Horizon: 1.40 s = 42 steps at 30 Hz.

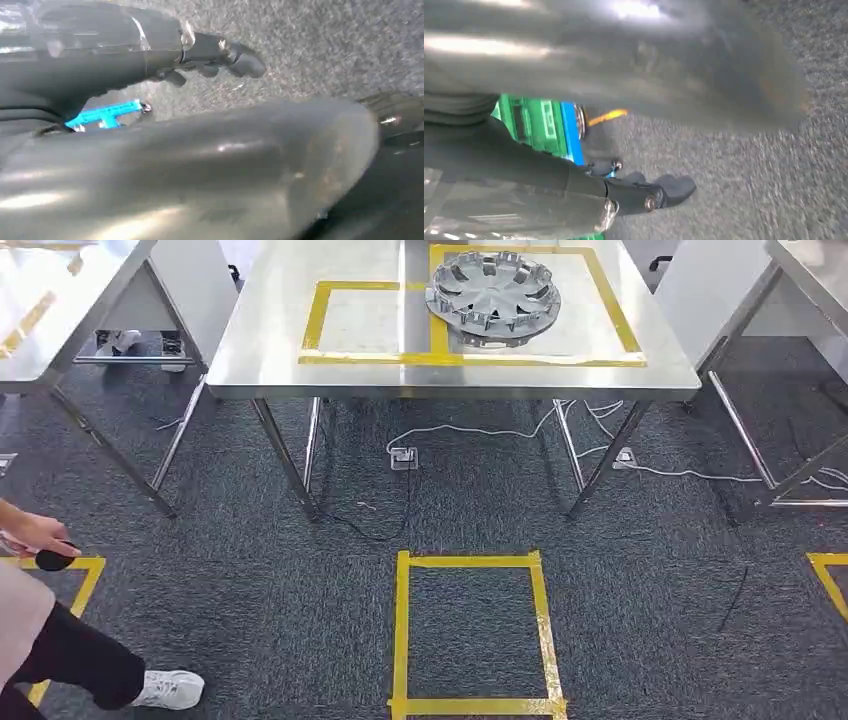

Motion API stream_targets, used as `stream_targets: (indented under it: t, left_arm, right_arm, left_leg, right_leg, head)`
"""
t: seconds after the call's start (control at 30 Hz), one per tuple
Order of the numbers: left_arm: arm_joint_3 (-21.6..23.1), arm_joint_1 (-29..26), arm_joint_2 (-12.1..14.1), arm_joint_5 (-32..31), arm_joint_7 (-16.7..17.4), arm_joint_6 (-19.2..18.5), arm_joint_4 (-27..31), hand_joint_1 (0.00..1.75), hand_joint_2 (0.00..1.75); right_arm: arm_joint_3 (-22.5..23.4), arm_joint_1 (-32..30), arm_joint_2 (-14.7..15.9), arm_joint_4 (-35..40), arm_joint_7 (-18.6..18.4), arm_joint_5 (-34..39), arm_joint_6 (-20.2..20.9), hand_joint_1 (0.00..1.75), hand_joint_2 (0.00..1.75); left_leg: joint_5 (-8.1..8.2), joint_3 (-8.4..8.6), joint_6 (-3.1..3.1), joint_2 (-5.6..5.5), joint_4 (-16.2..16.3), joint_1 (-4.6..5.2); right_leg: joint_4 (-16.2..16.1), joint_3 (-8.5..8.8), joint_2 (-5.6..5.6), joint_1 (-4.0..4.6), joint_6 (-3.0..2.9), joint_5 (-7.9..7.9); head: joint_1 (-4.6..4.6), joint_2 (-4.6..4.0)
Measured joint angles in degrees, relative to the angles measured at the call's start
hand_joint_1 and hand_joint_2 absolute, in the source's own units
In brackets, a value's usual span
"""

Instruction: Take the parts from the cabinet and place them on the table.

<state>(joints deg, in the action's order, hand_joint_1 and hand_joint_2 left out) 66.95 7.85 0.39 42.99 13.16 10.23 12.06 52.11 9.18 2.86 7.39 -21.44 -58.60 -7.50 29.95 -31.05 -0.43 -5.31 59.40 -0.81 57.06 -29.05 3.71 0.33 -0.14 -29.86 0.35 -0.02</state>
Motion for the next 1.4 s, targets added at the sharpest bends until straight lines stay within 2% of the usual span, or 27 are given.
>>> stream_targets:
  t: [0.07,0.13,0.17,0.23,0.27,0.33,0.4,0.43,0.47,0.57,0.6,0.63,0.67,0.73,0.77,0.8,0.87,0.9,0.93,0.97,1.07,1.1,1.13,1.17,1.27,1.33,1.4]
  left_arm:
    - [0.0,0.1,0.0,0.0,0.0,0.0,0.0,0.00,0.00]
    - [0.0,0.1,-0.1,0.0,-0.1,0.1,0.0,0.00,0.00]
    - [0.0,0.0,-0.2,0.0,-0.1,0.1,0.0,0.00,0.00]
    - [0.0,-0.1,-0.2,0.0,-0.1,0.1,0.0,0.00,0.00]
    - [0.0,-0.2,-0.2,0.0,-0.1,0.1,0.0,0.00,0.00]
    - [0.0,-0.1,-0.2,0.0,-0.1,0.1,0.0,0.00,0.00]
    - [0.0,0.0,-0.3,-0.1,-0.1,0.1,0.0,0.00,0.00]
    - [0.0,0.1,-0.3,-0.2,-0.1,0.1,0.0,0.00,0.00]
    - [0.0,0.1,-0.3,-0.2,-0.1,0.0,0.0,0.00,0.00]
    - [0.0,0.1,-0.3,-0.2,0.0,0.1,0.0,0.00,0.00]
    - [0.0,0.3,-0.3,-0.2,0.0,0.1,0.0,0.00,0.00]
    - [0.0,0.3,-0.3,-0.3,0.0,0.0,0.0,0.00,0.00]
    - [0.0,0.2,-0.3,-0.4,0.0,0.0,0.0,0.00,0.00]
    - [0.0,0.0,-0.2,-0.3,0.1,0.1,0.0,0.00,0.00]
    - [0.0,0.0,-0.1,-0.3,0.1,0.1,0.0,0.00,0.00]
    - [0.0,-0.1,-0.1,-0.3,0.2,0.1,0.0,0.00,0.00]
    - [0.0,-0.1,-0.1,-0.4,0.2,0.1,0.0,0.00,0.00]
    - [0.0,-0.1,-0.1,-0.4,0.1,0.1,0.0,0.00,0.00]
    - [0.0,-0.2,0.0,-0.4,0.1,0.1,0.0,0.00,0.00]
    - [0.0,-0.2,0.0,-0.4,0.1,0.1,0.0,0.00,0.00]
    - [0.0,-0.2,0.1,-0.5,0.1,0.1,-0.1,0.00,0.00]
    - [0.0,-0.2,0.1,-0.5,0.0,0.1,0.0,0.00,0.00]
    - [0.0,-0.1,0.1,-0.5,0.0,0.1,-0.1,0.00,0.00]
    - [0.0,-0.1,0.0,-0.5,0.0,0.1,0.0,0.00,0.00]
    - [0.0,-0.4,0.2,-0.5,0.1,0.0,-0.1,0.00,0.00]
    - [0.0,-0.3,0.2,-0.5,0.1,0.1,-0.1,0.00,0.00]
    - [0.0,-0.2,0.2,-0.6,0.1,0.1,-0.1,0.00,0.00]
  right_arm:
    - [0.0,0.0,-0.1,0.0,0.0,0.0,0.0,0.00,0.00]
    - [0.0,-0.1,-0.1,-0.1,0.0,0.0,0.0,0.00,0.00]
    - [0.0,0.1,0.1,-0.1,0.0,0.0,0.0,0.00,0.00]
    - [0.0,0.2,0.0,-0.1,0.0,0.0,0.1,0.00,0.00]
    - [0.0,0.0,-0.1,-0.1,0.0,0.0,0.1,0.00,0.00]
    - [0.0,-0.4,0.0,-0.2,0.0,0.0,0.1,0.00,0.00]
    - [0.0,-0.3,0.1,-0.2,0.0,0.0,0.1,0.00,0.00]
    - [0.0,-0.2,0.1,-0.2,0.0,0.0,0.1,0.00,0.00]
    - [0.0,0.0,0.1,-0.2,-0.1,0.0,0.2,0.00,0.00]
    - [0.0,-0.3,0.1,-0.2,-0.2,0.0,0.3,0.00,0.00]
    - [0.0,-0.5,0.2,-0.3,-0.2,0.0,0.3,0.00,0.00]
    - [0.0,-0.4,0.2,-0.3,-0.3,0.0,0.3,0.00,0.00]
    - [0.0,-0.2,0.2,-0.3,-0.3,0.0,0.3,0.00,0.00]
    - [0.0,0.0,0.1,-0.3,-0.3,0.0,0.5,0.00,0.00]
    - [0.0,-0.1,0.1,-0.3,-0.3,0.0,0.6,0.00,0.00]
    - [0.0,-0.3,0.0,-0.4,-0.3,0.0,0.6,0.00,0.00]
    - [0.0,-0.3,0.0,-0.5,-0.3,0.0,0.6,0.00,0.00]
    - [0.0,-0.3,0.0,-0.5,-0.3,-0.1,0.6,0.00,0.00]
    - [0.0,-0.2,-0.1,-0.5,-0.3,0.0,0.6,0.00,0.00]
    - [0.0,0.0,-0.1,-0.5,-0.3,-0.1,0.6,0.00,0.00]
    - [0.0,-0.2,-0.1,-0.5,-0.3,-0.1,0.6,0.00,0.00]
    - [0.0,-0.2,0.0,-0.5,-0.3,-0.1,0.6,0.00,0.00]
    - [0.0,-0.4,-0.1,-0.5,-0.3,-0.1,0.6,0.00,0.00]
    - [0.0,-0.2,0.1,-0.5,-0.3,-0.1,0.5,0.00,0.00]
    - [0.0,0.2,-0.1,-0.5,-0.3,-0.2,0.6,0.00,0.00]
    - [0.0,-0.4,-0.2,-0.5,-0.4,-0.2,0.6,0.00,0.00]
    - [0.0,-0.6,-0.1,-0.5,-0.4,-0.2,0.6,0.00,0.00]
  left_leg:
    - [0.30,0.01,0.65,1.62,-0.7,-0.10]
    - [0.07,0.25,1.23,3.40,-1.3,-0.44]
    - [0.07,0.18,1.31,4.27,-1.3,-0.41]
    - [0.10,0.07,1.34,6.30,-1.3,-0.41]
    - [0.14,0.05,1.39,7.20,-1.3,-0.41]
    - [0.21,0.10,1.28,8.47,-1.3,-0.45]
    - [0.38,0.41,0.98,9.71,-1.3,-0.53]
    - [0.36,0.41,0.74,10.26,-1.4,-0.34]
    - [0.40,0.24,0.35,10.72,-1.2,-0.11]
    - [0.26,0.68,-0.51,12.64,-1.5,-0.19]
    - [1.00,0.50,-1.24,10.63,-1.2,-0.35]
    - [2.25,0.06,-1.29,5.87,0.1,-0.56]
    - [4.48,-1.43,-1.05,4.46,3.4,-0.44]
    - [8.68,-5.97,-0.82,4.54,12.9,-0.21]
    - [9.19,-7.55,-0.72,4.78,15.8,-0.12]
    - [8.26,-7.78,-0.61,5.06,15.9,-0.06]
    - [3.36,-5.05,-0.20,4.71,9.7,-0.09]
    - [0.74,-2.75,0.00,3.52,4.9,-0.13]
    - [-0.09,-1.17,0.35,-0.96,1.2,-0.41]
    - [0.51,-0.56,0.17,-1.37,-0.3,-0.74]
    - [0.55,-0.60,0.51,0.89,0.0,-0.18]
    - [0.31,-0.56,0.89,1.87,-0.4,-0.74]
    - [0.26,-0.41,0.99,2.80,-0.4,-0.69]
    - [0.40,-0.35,1.24,3.96,-0.4,-0.62]
    - [0.67,-0.34,1.28,7.28,-0.4,-0.44]
    - [0.92,-0.20,1.15,8.91,-0.4,-0.43]
    - [1.19,0.26,0.86,10.21,-0.4,-0.42]
  right_leg:
    - [0.1,-0.72,1.37,0.05,0.64,0.32]
    - [2.8,-2.01,-1.56,0.05,1.56,-1.95]
    - [6.5,-3.84,-2.50,-0.17,2.03,-4.00]
    - [15.2,-8.02,-3.21,-0.67,2.77,-7.61]
    - [17.3,-8.91,-3.40,-0.93,3.06,-7.68]
    - [13.4,-7.02,-3.70,-1.29,3.24,-4.10]
    - [2.7,-1.84,-5.59,-1.36,3.02,1.44]
    - [0.3,-0.63,-8.34,-0.83,2.92,0.77]
    - [-0.4,-0.68,-8.61,-0.33,2.16,0.86]
    - [-0.1,-1.55,-6.95,-0.14,0.98,1.00]
    - [-0.9,-1.09,-6.39,-0.67,0.20,1.55]
    - [-1.0,-1.16,-6.07,-0.61,-0.25,1.73]
    - [-1.0,-1.34,-5.41,-0.58,-0.58,1.92]
    - [-0.9,-1.59,-3.91,-0.23,-0.88,2.08]
    - [-0.9,-1.62,-3.12,-0.09,-0.91,2.10]
    - [-0.8,-1.62,-2.42,0.00,-0.91,2.10]
    - [-0.3,-1.61,-0.81,0.05,-0.87,1.99]
    - [0.0,-1.61,0.00,0.03,-0.71,1.85]
    - [0.4,-1.88,0.57,-0.21,-0.48,1.64]
    - [1.3,-2.47,1.50,0.13,-0.01,1.28]
    - [0.9,-3.16,3.82,-0.57,1.09,1.85]
    - [1.2,-3.52,4.34,-0.55,1.29,1.76]
    - [2.3,-3.95,0.61,-0.12,1.60,0.92]
    - [5.2,-5.30,-1.81,-0.19,2.07,-1.08]
    - [17.3,-11.09,-3.51,-0.78,3.00,-6.52]
    - [16.5,-10.52,-3.71,-1.05,3.08,-4.41]
    - [7.2,-5.76,-4.60,-0.96,2.66,0.72]
  head:
    - [0.04,0.00]
    - [0.50,0.00]
    - [0.66,0.00]
    - [0.74,0.00]
    - [0.74,0.00]
    - [0.77,0.00]
    - [0.76,0.00]
    - [0.74,0.00]
    - [0.76,0.00]
    - [0.74,0.00]
    - [0.74,0.00]
    - [0.43,0.00]
    - [0.35,0.00]
    - [0.11,0.00]
    - [0.11,0.00]
    - [0.11,0.00]
    - [0.11,0.00]
    - [0.09,0.00]
    - [0.07,0.00]
    - [0.17,0.00]
    - [0.09,0.00]
    - [0.11,0.00]
    - [0.18,0.00]
    - [0.59,0.00]
    - [0.66,0.00]
    - [0.66,0.00]
    - [0.66,0.00]
